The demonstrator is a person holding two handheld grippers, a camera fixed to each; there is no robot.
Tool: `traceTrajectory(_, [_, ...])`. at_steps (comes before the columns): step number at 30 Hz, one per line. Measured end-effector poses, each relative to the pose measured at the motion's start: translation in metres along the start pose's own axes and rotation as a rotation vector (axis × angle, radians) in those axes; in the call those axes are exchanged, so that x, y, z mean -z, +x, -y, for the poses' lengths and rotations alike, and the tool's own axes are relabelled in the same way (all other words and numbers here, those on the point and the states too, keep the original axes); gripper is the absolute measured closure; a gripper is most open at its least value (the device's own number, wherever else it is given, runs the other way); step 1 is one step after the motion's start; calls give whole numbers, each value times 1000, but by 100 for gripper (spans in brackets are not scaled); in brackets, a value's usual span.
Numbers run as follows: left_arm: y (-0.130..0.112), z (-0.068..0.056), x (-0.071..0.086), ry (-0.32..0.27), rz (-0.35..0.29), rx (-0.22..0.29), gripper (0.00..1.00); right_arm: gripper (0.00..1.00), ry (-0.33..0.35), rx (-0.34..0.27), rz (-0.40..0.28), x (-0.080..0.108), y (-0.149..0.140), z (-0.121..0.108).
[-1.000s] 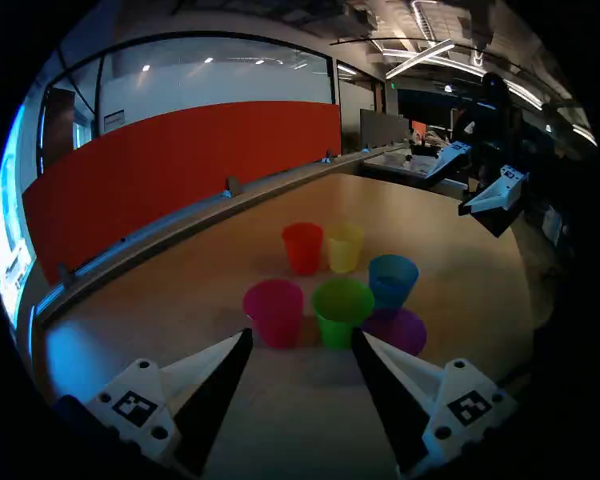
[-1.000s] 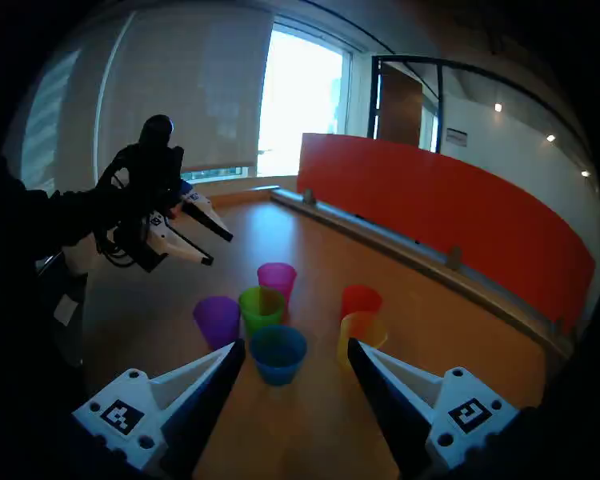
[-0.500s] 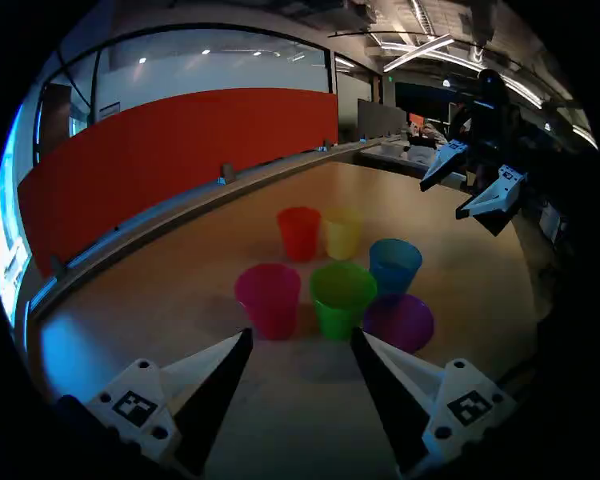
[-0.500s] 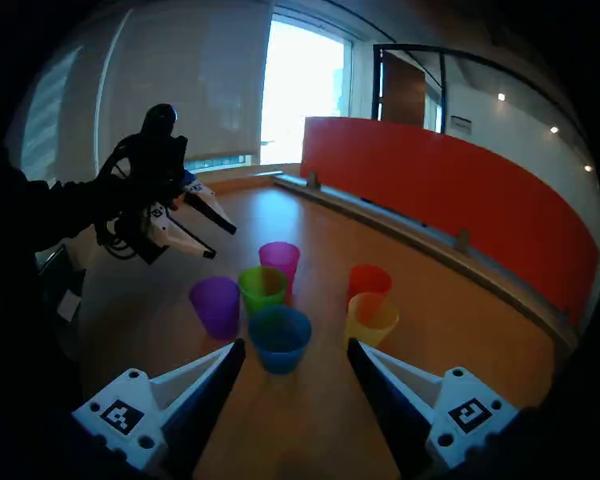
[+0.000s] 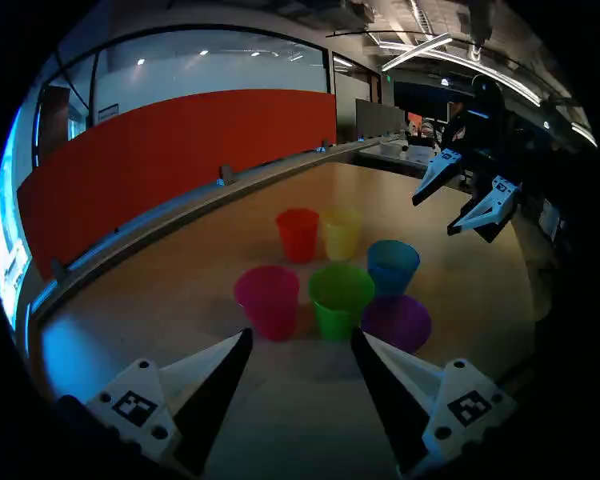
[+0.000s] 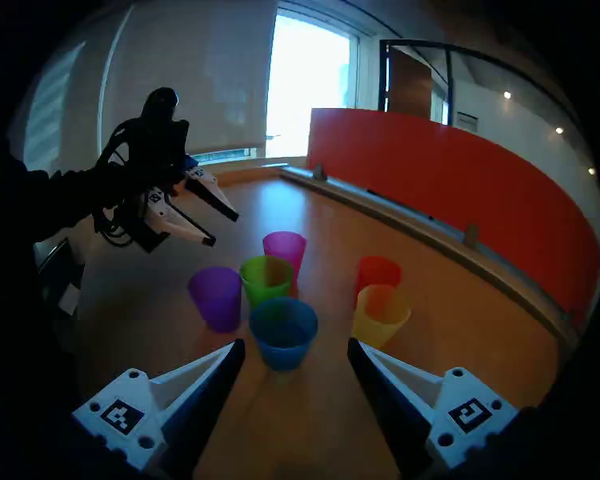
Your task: Pour water
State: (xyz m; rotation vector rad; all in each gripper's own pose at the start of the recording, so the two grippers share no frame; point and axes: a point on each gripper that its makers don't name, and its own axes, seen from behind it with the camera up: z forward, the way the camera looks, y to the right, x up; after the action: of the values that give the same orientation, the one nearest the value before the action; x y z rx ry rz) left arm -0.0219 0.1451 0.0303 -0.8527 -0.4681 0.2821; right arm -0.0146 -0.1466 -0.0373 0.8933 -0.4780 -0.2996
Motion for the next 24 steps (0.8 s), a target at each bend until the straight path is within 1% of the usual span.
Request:
traceTrajectory(9, [7, 1, 4, 2, -9, -3, 9, 0, 21, 0, 23, -23, -8, 2])
traceTrajectory(24, [9, 2, 3, 7, -5, -17, 9, 0, 72, 13, 72, -61, -21, 12])
